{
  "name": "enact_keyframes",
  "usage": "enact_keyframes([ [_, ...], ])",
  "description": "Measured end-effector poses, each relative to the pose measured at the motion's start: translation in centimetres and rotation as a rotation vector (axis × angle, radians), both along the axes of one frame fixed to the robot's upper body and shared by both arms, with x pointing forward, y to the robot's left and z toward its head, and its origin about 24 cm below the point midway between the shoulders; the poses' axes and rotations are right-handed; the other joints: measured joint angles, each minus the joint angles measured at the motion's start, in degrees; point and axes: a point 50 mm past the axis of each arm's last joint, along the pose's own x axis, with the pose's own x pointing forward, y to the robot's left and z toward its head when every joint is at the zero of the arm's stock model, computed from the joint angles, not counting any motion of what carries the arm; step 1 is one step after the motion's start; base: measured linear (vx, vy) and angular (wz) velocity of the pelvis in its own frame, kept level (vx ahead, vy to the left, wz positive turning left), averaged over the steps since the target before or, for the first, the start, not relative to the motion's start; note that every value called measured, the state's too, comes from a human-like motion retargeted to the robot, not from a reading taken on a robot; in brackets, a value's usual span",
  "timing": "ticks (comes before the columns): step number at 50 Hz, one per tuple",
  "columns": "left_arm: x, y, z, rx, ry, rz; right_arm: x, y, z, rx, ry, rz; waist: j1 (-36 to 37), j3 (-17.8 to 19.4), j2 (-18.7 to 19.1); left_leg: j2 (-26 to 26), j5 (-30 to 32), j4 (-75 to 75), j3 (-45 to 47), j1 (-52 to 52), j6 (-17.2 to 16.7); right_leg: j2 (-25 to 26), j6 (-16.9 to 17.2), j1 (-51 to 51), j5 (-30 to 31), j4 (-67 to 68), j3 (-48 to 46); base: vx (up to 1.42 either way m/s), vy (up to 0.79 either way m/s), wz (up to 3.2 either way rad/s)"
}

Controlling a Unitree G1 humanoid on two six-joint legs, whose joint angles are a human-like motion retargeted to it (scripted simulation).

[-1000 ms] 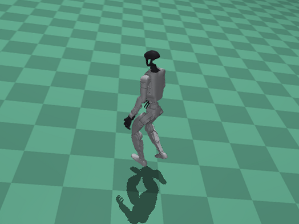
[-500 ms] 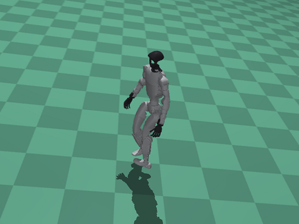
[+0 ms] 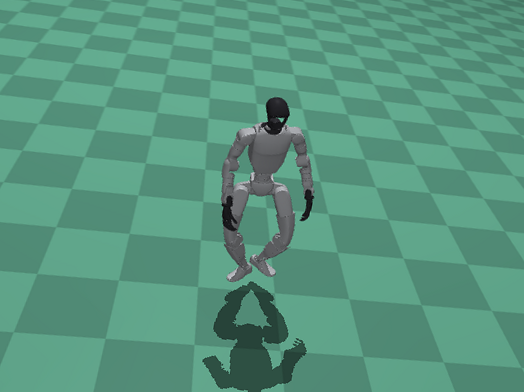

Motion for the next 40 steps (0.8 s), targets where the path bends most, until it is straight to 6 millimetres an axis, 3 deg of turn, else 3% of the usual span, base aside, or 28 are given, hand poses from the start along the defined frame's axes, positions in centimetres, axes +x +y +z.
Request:
enact_keyframes([
  [3,0.8,-0.1,0.5,-0.005,-0.037,-0.015,-0.5,-0.1,-0.4,0.022,0.017,-0.043,-2.71,-2.58,2.68,7.33,-0.91,4.47,10.09,3.57,0.24,2.79,-1.29,1.59,1.23,-4.66,-10.32,-0.20,-0.01,3.45],
  [6,1.4,-0.5,0.8,-0.017,-0.073,-0.015,-1.7,-0.9,-1.2,0.020,0.060,-0.107,-4.84,-4.20,5.88,10.15,0.00,1.74,15.47,5.96,-1.30,6.60,-2.17,4.00,4.13,-10.66,-19.58,-0.18,0.07,3.29],
  [10,1.8,-1.1,1.0,-0.023,-0.107,-0.018,-3.5,-2.5,-2.1,-0.008,0.118,-0.190,-5.00,-4.71,8.36,7.31,0.01,-8.09,14.13,5.24,-3.53,7.08,-3.03,5.05,6.01,-10.94,-26.57,-0.15,0.17,2.66],
  [12,1.9,-0.9,1.1,-0.013,-0.122,-0.002,-4.1,-3.1,-2.2,-0.031,0.132,-0.212,-4.43,-4.27,8.78,4.46,0.04,-13.04,10.29,4.22,-3.57,5.03,-2.89,4.55,6.96,-8.12,-26.14,-0.09,0.21,2.36],
  [16,1.3,0.1,0.9,0.030,-0.132,0.079,-4.6,-4.0,-2.0,-0.075,0.129,-0.214,-4.38,-2.15,7.92,-2.39,2.49,-19.99,0.78,3.61,-3.64,-2.05,0.75,-0.53,6.12,1.27,-12.09,-0.03,0.21,2.59],
  [20,-0.6,1.5,0.2,0.077,-0.100,0.193,-3.5,-4.1,-1.2,-0.109,0.072,-0.175,-6.46,0.43,3.49,-13.29,6.39,-28.23,-7.34,5.77,-2.44,-8.92,5.27,-7.38,3.50,11.55,5.72,0.02,0.15,2.36],
  [24,-3.7,1.9,-0.9,0.090,-0.019,0.270,-1.3,-3.3,0.2,-0.112,-0.026,-0.116,-8.23,1.40,-0.73,-20.57,10.71,-35.94,-13.02,9.27,-1.41,-9.20,7.86,-10.19,2.36,13.41,16.85,0.07,0.05,1.52],
  [28,-6.7,0.7,-2.2,0.058,0.067,0.295,1.2,-1.8,1.9,-0.098,-0.137,-0.039,-8.71,1.37,-3.31,-22.65,11.62,-37.09,-15.93,11.48,-1.00,-6.44,8.51,-9.61,0.85,11.97,23.52,0.11,-0.04,0.69],
  [31,-8.1,-0.6,-2.8,0.012,0.090,0.308,3.1,-0.2,3.4,-0.077,-0.220,0.034,-8.44,1.26,-4.39,-21.79,9.49,-33.44,-16.50,12.27,-0.78,-3.98,7.51,-7.06,-0.99,10.30,26.07,0.16,-0.09,0.11],
  [34,-7.5,-1.3,-2.4,-0.035,0.026,0.324,4.9,1.6,4.8,-0.053,-0.288,0.100,-7.48,2.09,-4.28,-17.30,5.16,-20.06,-16.50,9.99,-0.55,-0.54,5.51,-2.74,-2.84,8.26,27.33,0.21,-0.12,-0.25],
  [37,-4.4,-1.2,-0.3,-0.080,-0.164,0.331,6.9,2.9,6.2,-0.044,-0.340,0.141,-4.93,4.44,-1.17,-7.02,2.28,6.48,-19.02,1.69,-0.56,6.76,2.72,3.01,-3.71,5.56,27.46,0.24,-0.13,-0.48],
  [40,-0.1,-1.1,3.8,-0.145,-0.433,0.314,8.7,3.0,7.5,-0.060,-0.363,0.154,-1.17,5.79,2.44,-0.34,1.55,22.99,-23.72,-7.65,-0.05,13.85,0.81,7.45,-3.43,2.40,28.14,0.32,-0.08,-0.42],
])
